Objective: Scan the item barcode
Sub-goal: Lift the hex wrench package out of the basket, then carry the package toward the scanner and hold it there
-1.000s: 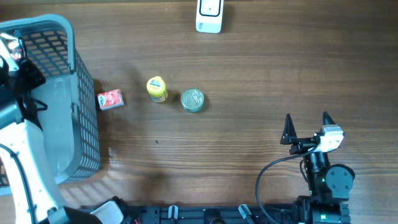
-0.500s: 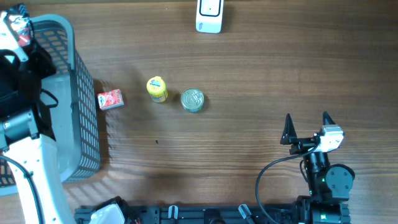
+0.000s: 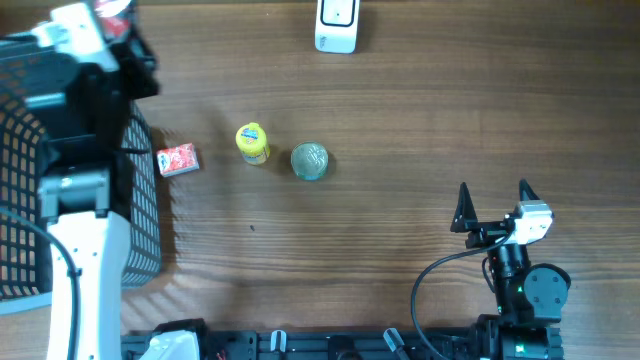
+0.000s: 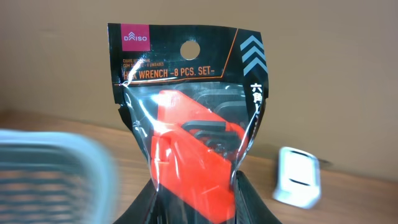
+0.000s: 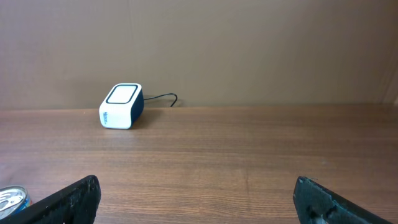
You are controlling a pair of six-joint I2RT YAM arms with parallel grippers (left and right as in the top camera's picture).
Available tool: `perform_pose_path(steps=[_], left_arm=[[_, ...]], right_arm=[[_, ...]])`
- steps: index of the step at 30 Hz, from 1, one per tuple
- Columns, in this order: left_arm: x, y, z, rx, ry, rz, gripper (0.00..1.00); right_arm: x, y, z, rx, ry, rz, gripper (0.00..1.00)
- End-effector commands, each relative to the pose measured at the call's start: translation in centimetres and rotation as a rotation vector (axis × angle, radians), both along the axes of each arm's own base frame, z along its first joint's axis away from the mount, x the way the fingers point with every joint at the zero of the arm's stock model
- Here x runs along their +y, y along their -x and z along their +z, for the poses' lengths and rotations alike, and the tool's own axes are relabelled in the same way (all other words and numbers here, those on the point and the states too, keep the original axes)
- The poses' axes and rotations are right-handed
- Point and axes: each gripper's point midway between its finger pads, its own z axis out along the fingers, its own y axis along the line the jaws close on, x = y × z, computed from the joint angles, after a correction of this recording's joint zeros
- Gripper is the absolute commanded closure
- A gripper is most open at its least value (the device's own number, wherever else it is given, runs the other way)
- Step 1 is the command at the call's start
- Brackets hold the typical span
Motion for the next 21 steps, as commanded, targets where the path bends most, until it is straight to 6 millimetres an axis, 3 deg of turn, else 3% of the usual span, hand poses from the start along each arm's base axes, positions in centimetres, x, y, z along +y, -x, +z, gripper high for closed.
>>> perform_pose_path(steps=[1,5,10,16,21], left_arm=[[-5.9,0.3,1.4,-0.032,0.050,-0.144,0.80],[-11.0,-0.1,-0.1,0.001,0.046,-0.254,0.80],[-17.3,0.0,-3.8,0.100,0.032,-0.387,0.83],[-22.0,0.4,-10.6,0.291,-0.012,-0.476,0.83],[-25.7,1.3,-14.3,0.375,-0.042,-0.550,0.83]], right_arm=[[-0.3,0.0,0.2,-0.008,-0.011,-0.014,0.00],[-0.3,0.0,0.2,-0.008,-0.011,-0.014,0.00],[-0.3,0.0,0.2,-0.008,-0.011,-0.014,0.00],[-0.3,0.0,0.2,-0.008,-0.011,-0.014,0.00],[-0.3,0.0,0.2,-0.008,-0.011,-0.014,0.00]])
